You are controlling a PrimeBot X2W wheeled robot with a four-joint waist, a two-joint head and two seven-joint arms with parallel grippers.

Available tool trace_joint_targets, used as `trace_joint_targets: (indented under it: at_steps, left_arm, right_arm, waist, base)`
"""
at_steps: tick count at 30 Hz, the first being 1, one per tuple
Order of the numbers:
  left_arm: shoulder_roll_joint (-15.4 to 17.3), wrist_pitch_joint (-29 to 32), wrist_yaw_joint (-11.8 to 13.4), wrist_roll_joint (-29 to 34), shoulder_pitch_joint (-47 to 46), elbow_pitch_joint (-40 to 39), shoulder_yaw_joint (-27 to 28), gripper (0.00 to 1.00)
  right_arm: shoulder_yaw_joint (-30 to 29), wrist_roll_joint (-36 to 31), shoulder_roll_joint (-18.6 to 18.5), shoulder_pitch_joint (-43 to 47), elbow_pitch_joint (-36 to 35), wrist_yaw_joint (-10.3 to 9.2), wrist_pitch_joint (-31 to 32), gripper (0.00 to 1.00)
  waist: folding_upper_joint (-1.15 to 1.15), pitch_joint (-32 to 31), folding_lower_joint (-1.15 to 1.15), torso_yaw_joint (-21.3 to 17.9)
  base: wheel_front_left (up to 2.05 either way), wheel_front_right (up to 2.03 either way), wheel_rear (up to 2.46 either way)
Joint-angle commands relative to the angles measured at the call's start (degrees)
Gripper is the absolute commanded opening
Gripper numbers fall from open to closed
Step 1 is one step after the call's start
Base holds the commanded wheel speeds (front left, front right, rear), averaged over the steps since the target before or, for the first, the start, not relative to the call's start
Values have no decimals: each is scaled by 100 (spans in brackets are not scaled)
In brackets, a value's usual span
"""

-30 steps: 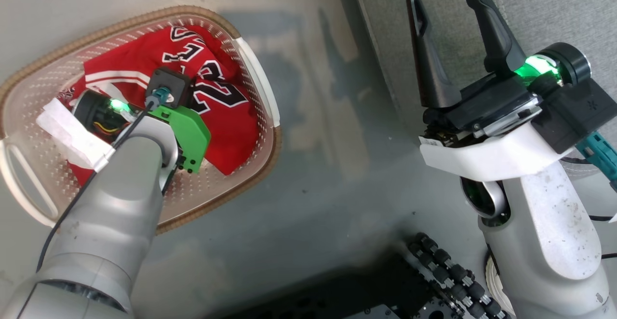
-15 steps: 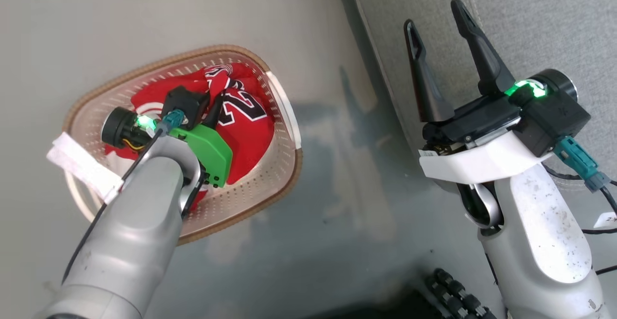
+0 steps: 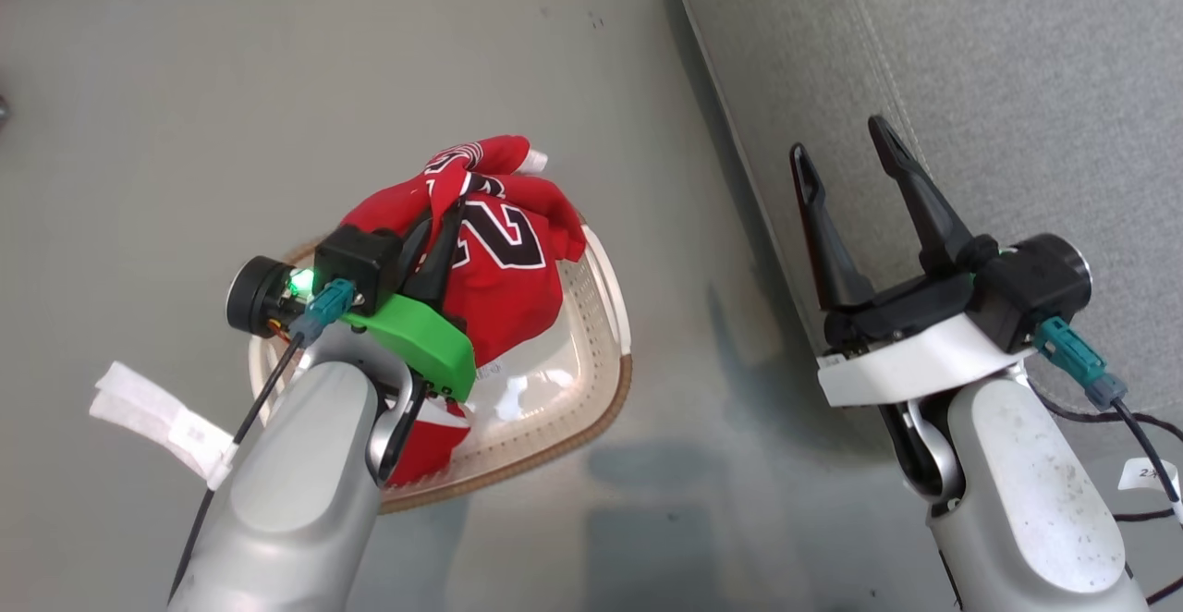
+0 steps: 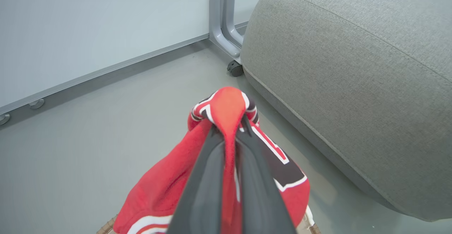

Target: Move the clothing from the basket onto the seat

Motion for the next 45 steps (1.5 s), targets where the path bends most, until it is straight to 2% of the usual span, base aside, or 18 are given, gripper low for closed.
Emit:
trace_joint_targets:
  at_steps: [1,11,25,37,41,45]
  left_arm:
    - [-26,-22,-10,57,171,-193,91,0]
    - [-131,-22,-10,263,601,-1480,411,0]
    - [-124,-23,-10,410,461,-2751,206,0]
    - [-82,-23,-10,483,611,-3130,40,0]
    - [-82,-22,-10,464,663,-3081,-7,0]
    - [-113,-22,-10,441,644,-3068,-56,0]
  right_arm:
    - [-30,-37,-25,152,44,-2,-12,100]
    - [-113,69,-24,668,208,-2,-12,100]
    - [-154,270,-23,1126,287,-2,-12,100]
    - [-156,321,-22,1150,70,-2,-12,100]
    - [69,265,-21,888,-179,-2,-12,100]
    - [547,233,-23,556,-367,-1,-12,100]
  waist:
    - [0,-631,0,379]
    - [0,-1397,0,653]
    - [0,-2023,0,772]
    - [0,-2245,0,778]
    - [0,-2250,0,808]
    - [0,-2220,0,858]
  base:
    - [0,0,0]
    - [0,0,0]
    - [0,0,0]
    - [0,0,0]
    - [0,0,0]
    - [0,0,0]
